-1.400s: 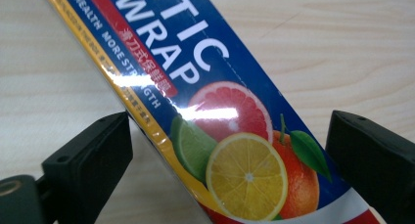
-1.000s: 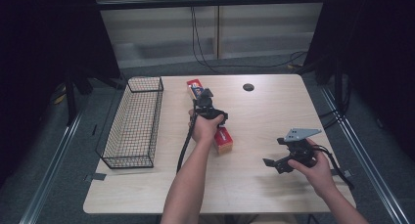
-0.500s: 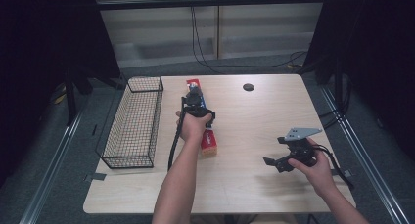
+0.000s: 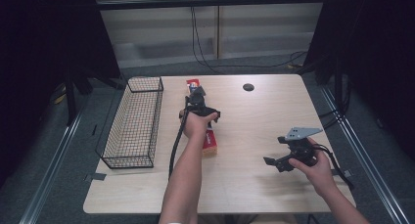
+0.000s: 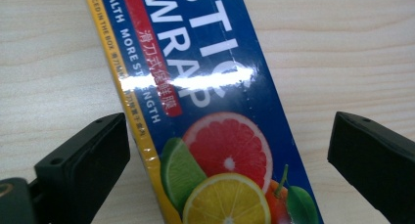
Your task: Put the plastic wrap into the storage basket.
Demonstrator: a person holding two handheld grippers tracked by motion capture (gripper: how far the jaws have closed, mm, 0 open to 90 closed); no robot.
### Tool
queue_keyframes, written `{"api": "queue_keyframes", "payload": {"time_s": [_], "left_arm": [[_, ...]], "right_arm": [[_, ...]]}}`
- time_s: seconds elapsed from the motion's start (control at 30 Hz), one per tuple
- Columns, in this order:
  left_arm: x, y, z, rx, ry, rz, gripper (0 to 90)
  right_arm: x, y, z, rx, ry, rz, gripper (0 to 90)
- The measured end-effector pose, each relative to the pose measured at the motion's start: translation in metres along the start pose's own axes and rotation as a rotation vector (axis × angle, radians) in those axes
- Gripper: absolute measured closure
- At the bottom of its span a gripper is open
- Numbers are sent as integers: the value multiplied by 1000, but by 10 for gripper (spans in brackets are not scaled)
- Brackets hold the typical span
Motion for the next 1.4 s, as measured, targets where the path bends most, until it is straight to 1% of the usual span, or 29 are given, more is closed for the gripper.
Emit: {"api": "queue_keyframes", "payload": {"time_s": [0.03,0.07,0.1,0.13,0.17,0.23,0.3,0.33,0.4,0.47,0.5,0.57,0.7,0.73,0.77,0.83,0.87,0.9,0.97,1.03,1.07,1.1,1.13,1.2,1.23,1.27,1.33,1.37,1.4], "left_arm": [[2,0,-1,1,5,28,73],[3,1,0,-5,-2,43,126],[3,2,0,-12,5,41,222],[3,3,0,-5,7,44,228],[4,4,0,-3,-5,57,238],[4,5,-2,1,-6,68,260],[5,9,-6,17,-17,82,288],[7,10,-7,17,-31,88,307],[9,13,-12,21,-38,89,348],[14,18,-19,22,-62,89,386],[15,19,-23,29,-77,84,393],[17,21,-30,41,-96,86,395],[19,22,-31,43,-106,82,378],[19,22,-31,45,-105,78,371],[20,22,-28,27,-99,70,360],[20,22,-23,13,-90,64,331],[21,21,-20,17,-97,70,301],[22,20,-17,12,-92,65,274],[22,16,-11,4,-90,66,255],[22,12,-8,15,-76,71,234],[22,11,-5,9,-81,72,229],[22,9,-4,11,-69,64,231],[22,8,-3,15,-67,70,233],[22,7,0,6,-63,66,241],[23,7,0,12,-62,70,260],[23,6,1,6,-58,68,288],[19,6,2,18,-67,52,336],[19,7,2,22,-83,76,367],[18,7,2,30,-92,90,384]], "right_arm": [[0,0,0,0,0,1,6],[0,0,0,-2,-1,-3,6],[0,1,0,-3,-1,-5,5],[0,1,1,-6,-2,-1,6],[0,2,1,-9,-2,3,6],[0,2,1,-8,-2,1,6],[0,1,1,-8,-2,0,6],[1,1,1,-9,-6,1,6],[1,1,1,-8,-5,8,6],[1,0,1,-7,-6,-2,7],[1,0,1,-6,-6,0,7],[2,0,1,-5,-7,6,8],[2,0,1,-7,-14,10,8],[2,0,2,-8,-14,9,8],[2,0,1,-7,-13,10,8],[2,-1,1,-5,-10,9,8],[2,-1,1,-4,-7,7,8],[2,-1,1,-1,-4,5,8],[2,-2,1,-2,-10,7,8],[2,-3,0,1,-6,9,8],[3,-3,0,1,-6,11,9],[3,-2,1,-1,-7,13,8],[2,-2,1,-3,-9,10,8],[1,-1,1,-6,-9,11,8],[1,-1,1,-7,-9,11,8],[1,-1,1,-7,-8,13,8],[2,-2,1,-5,-6,14,8],[2,-2,1,-2,-5,13,8],[2,-1,1,-5,-3,10,8]]}}
Point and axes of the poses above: each handheld gripper's, and its own axes: y roughly backward along the jaws, z roughly out of its top, x roughly to its left, the point moved 8 cm from there along -y, roughly forward along the jaws, and after that the axes turned 6 degrees about x, right-handed, at the moved point
